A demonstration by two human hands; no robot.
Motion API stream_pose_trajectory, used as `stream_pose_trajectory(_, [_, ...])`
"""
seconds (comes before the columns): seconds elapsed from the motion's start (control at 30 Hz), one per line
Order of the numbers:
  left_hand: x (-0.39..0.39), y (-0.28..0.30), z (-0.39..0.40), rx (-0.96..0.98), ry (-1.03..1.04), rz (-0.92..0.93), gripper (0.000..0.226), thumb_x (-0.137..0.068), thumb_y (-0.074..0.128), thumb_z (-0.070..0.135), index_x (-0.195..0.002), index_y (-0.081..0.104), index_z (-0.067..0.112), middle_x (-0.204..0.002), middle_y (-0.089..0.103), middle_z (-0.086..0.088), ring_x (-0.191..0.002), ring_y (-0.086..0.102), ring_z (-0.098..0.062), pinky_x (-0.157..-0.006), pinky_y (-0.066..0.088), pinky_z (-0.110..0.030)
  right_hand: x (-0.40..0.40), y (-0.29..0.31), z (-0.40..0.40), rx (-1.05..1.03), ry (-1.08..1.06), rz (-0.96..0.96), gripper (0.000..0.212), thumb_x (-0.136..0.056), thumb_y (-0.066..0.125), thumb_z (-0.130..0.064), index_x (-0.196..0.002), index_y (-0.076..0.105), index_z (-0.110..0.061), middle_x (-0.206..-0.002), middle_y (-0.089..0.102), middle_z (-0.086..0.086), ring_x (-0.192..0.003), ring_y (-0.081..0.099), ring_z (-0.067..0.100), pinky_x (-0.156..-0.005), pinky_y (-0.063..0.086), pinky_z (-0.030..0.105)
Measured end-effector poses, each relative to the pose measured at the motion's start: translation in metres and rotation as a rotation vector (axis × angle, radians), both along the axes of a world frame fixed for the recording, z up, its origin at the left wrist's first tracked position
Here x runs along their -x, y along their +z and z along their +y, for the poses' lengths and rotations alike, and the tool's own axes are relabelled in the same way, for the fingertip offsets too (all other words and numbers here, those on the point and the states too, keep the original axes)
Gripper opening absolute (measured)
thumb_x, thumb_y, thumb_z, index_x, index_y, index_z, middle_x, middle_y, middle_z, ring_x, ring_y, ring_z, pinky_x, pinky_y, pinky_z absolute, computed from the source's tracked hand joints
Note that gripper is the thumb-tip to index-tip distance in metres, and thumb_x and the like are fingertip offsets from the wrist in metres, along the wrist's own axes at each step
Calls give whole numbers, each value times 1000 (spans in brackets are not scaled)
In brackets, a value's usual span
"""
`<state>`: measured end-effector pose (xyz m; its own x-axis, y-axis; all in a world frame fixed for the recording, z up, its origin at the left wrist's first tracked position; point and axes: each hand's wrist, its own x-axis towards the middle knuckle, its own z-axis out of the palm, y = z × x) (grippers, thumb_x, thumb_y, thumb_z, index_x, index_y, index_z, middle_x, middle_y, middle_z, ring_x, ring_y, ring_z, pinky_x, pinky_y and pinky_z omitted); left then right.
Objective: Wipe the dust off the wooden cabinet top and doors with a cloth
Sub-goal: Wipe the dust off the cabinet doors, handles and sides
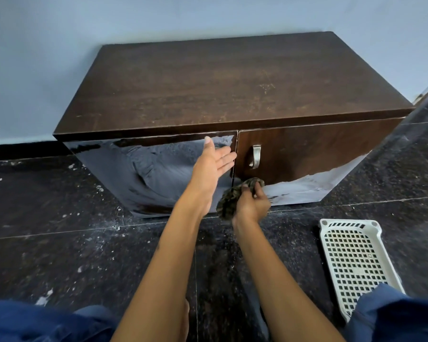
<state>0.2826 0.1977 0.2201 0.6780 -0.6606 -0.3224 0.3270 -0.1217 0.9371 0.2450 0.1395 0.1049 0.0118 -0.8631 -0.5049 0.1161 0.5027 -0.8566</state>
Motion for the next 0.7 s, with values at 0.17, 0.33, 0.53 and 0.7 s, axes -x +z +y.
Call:
stream_pose_trajectory(0.17, [-4,5,13,-5,-3,2,68,-99,8,48,-137,44,5,-139,50,-10,-128,47,-17,-95,29,-21,-7,2,28,382,198,103,36,-85,66,-6,-120,63,-9,-115,53,-4,-102,49,6,-77,33,-9])
stream_pose_trajectory(0.33, [1,9,16,-9,-40,11,66,-100,8,46,-138,41,4,-141,47,-10,-130,45,-17,-95,29,-18,-6,-5,19,114,107,120,36,-84,66,-2,-119,63,-5,-124,59,7,-115,55,23,-105,41,33])
stream_pose_trajectory(0.53, [15,8,1,-21,-167,-20,65,-100,8,45,-142,35,5,-147,40,-9,-134,39,-16,-106,22,-23,-7,-2,26,402,187,162,34,-85,67,-7,-118,65,-7,-115,57,0,-108,54,14,-96,43,24])
stream_pose_trajectory(0.7, [23,3,-14,-59,-223,-85,59,-101,13,45,-144,32,9,-148,38,-5,-136,36,-15,-117,18,-32,8,-9,9,154,203,230,34,-86,64,-8,-120,64,-6,-121,62,10,-113,58,26,-101,44,38])
